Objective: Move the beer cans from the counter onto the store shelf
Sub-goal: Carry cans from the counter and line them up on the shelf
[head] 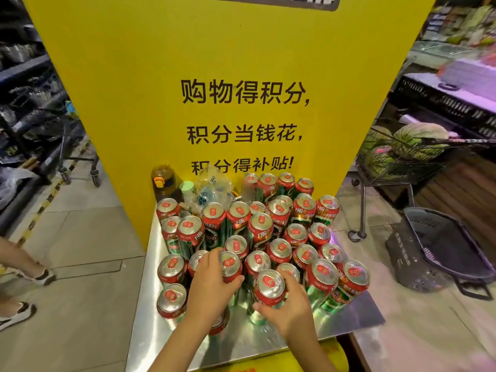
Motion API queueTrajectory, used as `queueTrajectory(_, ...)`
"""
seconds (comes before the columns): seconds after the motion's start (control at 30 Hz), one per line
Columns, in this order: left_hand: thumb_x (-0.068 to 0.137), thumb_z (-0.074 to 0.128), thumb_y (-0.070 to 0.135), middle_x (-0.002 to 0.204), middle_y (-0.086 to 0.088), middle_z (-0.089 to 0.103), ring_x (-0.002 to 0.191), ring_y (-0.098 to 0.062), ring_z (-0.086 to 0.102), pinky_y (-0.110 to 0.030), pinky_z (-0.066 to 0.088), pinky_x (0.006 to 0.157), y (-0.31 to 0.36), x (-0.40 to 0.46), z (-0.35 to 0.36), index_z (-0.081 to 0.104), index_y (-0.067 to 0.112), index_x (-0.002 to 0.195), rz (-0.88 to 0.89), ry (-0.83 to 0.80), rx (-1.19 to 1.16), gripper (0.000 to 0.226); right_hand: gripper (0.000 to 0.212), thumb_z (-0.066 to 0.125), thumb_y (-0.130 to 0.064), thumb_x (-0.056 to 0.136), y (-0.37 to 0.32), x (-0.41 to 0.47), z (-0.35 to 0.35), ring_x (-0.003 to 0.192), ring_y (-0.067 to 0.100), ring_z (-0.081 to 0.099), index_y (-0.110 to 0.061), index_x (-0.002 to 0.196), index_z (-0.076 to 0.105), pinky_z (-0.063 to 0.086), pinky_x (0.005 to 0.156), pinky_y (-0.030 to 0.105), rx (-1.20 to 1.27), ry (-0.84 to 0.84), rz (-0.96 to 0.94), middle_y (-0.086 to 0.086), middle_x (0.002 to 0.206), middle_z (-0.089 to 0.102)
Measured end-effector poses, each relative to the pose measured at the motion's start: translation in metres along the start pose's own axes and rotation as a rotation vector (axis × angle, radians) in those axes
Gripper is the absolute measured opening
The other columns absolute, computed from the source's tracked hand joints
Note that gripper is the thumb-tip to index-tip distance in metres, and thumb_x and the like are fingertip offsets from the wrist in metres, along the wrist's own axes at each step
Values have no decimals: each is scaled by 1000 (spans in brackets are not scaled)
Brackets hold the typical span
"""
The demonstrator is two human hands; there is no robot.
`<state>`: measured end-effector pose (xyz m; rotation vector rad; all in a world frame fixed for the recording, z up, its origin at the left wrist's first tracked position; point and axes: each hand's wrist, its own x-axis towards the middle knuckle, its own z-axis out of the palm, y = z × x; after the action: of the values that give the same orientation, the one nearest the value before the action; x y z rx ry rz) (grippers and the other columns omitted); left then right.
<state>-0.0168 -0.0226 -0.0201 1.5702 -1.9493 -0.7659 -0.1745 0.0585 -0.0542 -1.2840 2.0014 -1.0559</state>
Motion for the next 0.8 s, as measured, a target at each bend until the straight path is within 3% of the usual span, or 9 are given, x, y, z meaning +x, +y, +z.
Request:
queueTrajectory(0.03, 71, 74, 39, 120, 2, 52, 110, -17, 50, -24, 40, 84, -2, 1, -2, 41, 22, 126, -2, -7, -8, 66, 68, 90, -34, 48, 0, -1, -1, 99, 3, 54, -40, 104, 51, 39, 85, 11, 4, 30, -20, -18, 100, 58)
queueTrajectory(0.1, 69, 75, 39, 118, 6, 55, 106, -14, 53, -23, 40, 81, -4, 4, -5, 43, 24, 125, 5, -51, -22, 66, 67, 91, -32, 46, 4, -5, -3, 95, 4, 58, -39, 99, 52, 45, 83, 16, 24, 68, -20, -14, 96, 62)
queueTrajectory(0.17, 68, 76, 37, 121, 7, 57, 108, -11, 54, -23, 42, 86, -5, 9, -9, 43, 24, 129, 38, -128, -36, 70, 65, 91, -33, 45, 6, -10, -6, 90, 8, 62, -35, 98, 54, 51, 79, 25, 40, 86, -3, -11, 95, 64)
queueTrajectory(0.27, 69, 77, 29, 125, 6, 52, 114, -12, 51, -23, 40, 94, -3, 15, -13, 39, 21, 135, 93, -257, -32, 77, 68, 91, -34, 45, 12, -15, -10, 87, 8, 62, -30, 102, 53, 53, 76, 26, 20, 92, -11, -9, 97, 63)
queueTrajectory(0.4, 68, 74, 18, 119, 7, 53, 107, -10, 55, -22, 46, 89, 2, 17, -15, 37, 25, 131, 97, -369, -105, 73, 69, 92, -32, 44, 19, -17, -18, 88, 7, 61, -31, 100, 51, 54, 76, 26, -29, 104, -10, -10, 98, 61)
queueTrajectory(0.5, 68, 74, 13, 111, 9, 57, 100, -5, 58, -16, 47, 82, 0, 17, -14, 38, 32, 119, 51, -362, -198, 66, 69, 92, -31, 43, 21, -16, -22, 89, 8, 59, -33, 97, 49, 52, 77, 25, -28, 111, -17, -10, 97, 59)
queueTrajectory(0.7, 64, 82, 23, 111, 18, 57, 102, 2, 55, -20, 45, 88, -5, 11, -5, 40, 33, 122, 41, -299, -208, 72, 78, 90, -30, 51, 25, -17, -18, 93, 4, 53, -24, 119, 52, 39, 75, 1, -50, 76, -85, -10, 105, 48)
queueTrajectory(0.8, 63, 83, 24, 104, 19, 60, 93, 3, 57, -10, 43, 78, -2, 10, 0, 46, 26, 121, 53, -209, -167, 69, 71, 90, -30, 50, 22, -18, -20, 90, -1, 54, -27, 112, 55, 38, 73, -1, -21, 84, -101, -9, 103, 49)
